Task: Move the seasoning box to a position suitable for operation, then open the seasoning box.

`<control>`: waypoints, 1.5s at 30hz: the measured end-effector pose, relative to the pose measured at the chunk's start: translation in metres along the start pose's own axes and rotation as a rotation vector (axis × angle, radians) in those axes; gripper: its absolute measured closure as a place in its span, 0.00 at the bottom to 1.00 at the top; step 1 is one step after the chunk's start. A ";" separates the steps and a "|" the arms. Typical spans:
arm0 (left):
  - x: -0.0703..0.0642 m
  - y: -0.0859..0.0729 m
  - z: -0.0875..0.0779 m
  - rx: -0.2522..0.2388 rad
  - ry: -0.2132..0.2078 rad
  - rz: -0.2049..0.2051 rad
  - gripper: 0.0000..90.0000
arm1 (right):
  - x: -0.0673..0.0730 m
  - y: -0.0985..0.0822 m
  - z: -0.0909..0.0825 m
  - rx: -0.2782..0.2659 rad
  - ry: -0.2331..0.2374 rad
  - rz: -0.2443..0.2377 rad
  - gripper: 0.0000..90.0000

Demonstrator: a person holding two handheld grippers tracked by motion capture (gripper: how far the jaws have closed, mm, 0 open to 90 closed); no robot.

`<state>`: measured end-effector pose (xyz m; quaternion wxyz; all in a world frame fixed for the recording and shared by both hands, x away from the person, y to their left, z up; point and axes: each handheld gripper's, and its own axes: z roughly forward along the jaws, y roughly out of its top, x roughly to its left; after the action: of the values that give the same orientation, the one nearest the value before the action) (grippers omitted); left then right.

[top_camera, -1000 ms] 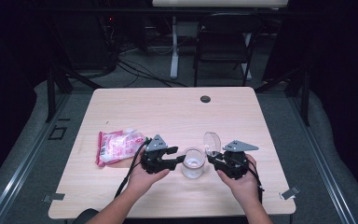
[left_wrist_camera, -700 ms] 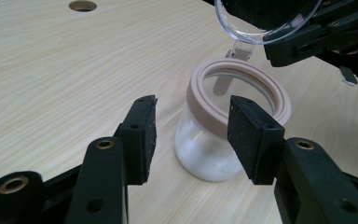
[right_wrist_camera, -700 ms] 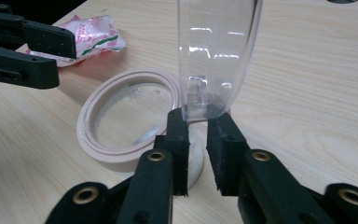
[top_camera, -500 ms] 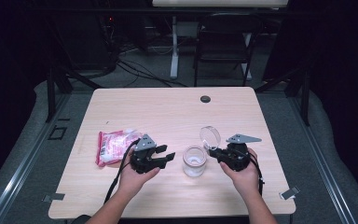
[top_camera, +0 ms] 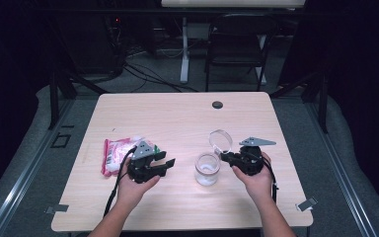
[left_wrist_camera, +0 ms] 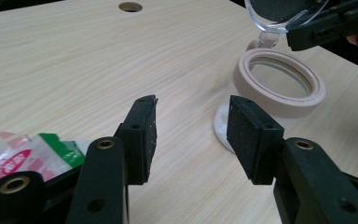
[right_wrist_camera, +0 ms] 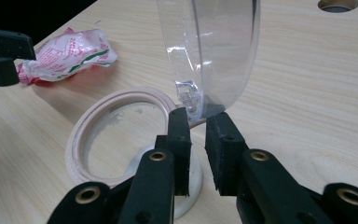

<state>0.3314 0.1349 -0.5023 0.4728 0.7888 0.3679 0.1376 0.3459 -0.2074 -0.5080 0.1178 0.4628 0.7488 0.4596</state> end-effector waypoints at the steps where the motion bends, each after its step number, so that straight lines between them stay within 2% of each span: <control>1: 0.001 0.000 -0.001 -0.003 0.005 -0.002 0.59 | 0.000 0.001 0.001 0.002 -0.003 -0.006 0.89; 9: 0.009 -0.002 -0.006 -0.006 0.034 -0.017 0.59 | -0.002 0.004 0.004 0.004 -0.005 -0.023 0.90; 15: 0.019 -0.004 -0.015 -0.016 0.076 -0.029 0.61 | -0.005 0.007 0.008 0.001 -0.010 -0.032 0.90; 20: 0.029 -0.006 -0.025 -0.033 0.113 -0.047 0.61 | -0.005 0.010 0.012 0.006 -0.018 -0.038 0.90; 24: 0.040 -0.007 -0.031 -0.042 0.145 -0.067 0.62 | -0.001 0.011 0.012 0.016 -0.050 -0.077 0.86; 26: 0.045 -0.007 -0.033 -0.043 0.148 -0.082 0.62 | 0.001 0.011 0.010 0.017 -0.050 -0.075 0.85; 28: 0.049 -0.008 -0.033 -0.037 0.154 -0.099 0.62 | 0.002 0.011 0.008 0.015 -0.048 -0.077 0.83; 31: 0.055 -0.010 -0.033 -0.049 0.158 -0.104 0.62 | 0.004 0.010 0.004 0.004 -0.067 -0.075 0.81; 35: 0.061 -0.012 -0.031 -0.033 0.169 -0.108 0.60 | 0.003 0.010 -0.003 -0.017 -0.061 -0.050 0.77; 39: 0.065 -0.014 -0.028 -0.006 0.190 -0.111 0.55 | 0.001 0.011 -0.010 -0.045 -0.061 -0.054 0.71; 41: 0.065 -0.015 -0.026 0.006 0.190 -0.108 0.51 | 0.001 0.012 -0.014 -0.050 -0.086 -0.074 0.69; 45: 0.060 -0.014 -0.020 0.019 0.179 -0.088 0.51 | 0.000 0.013 -0.019 -0.050 -0.117 -0.081 0.66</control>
<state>0.3552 0.1941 -0.5119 0.4363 0.7609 0.4441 0.1830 0.3420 -0.2161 -0.4873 0.1913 0.4552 0.7471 0.4451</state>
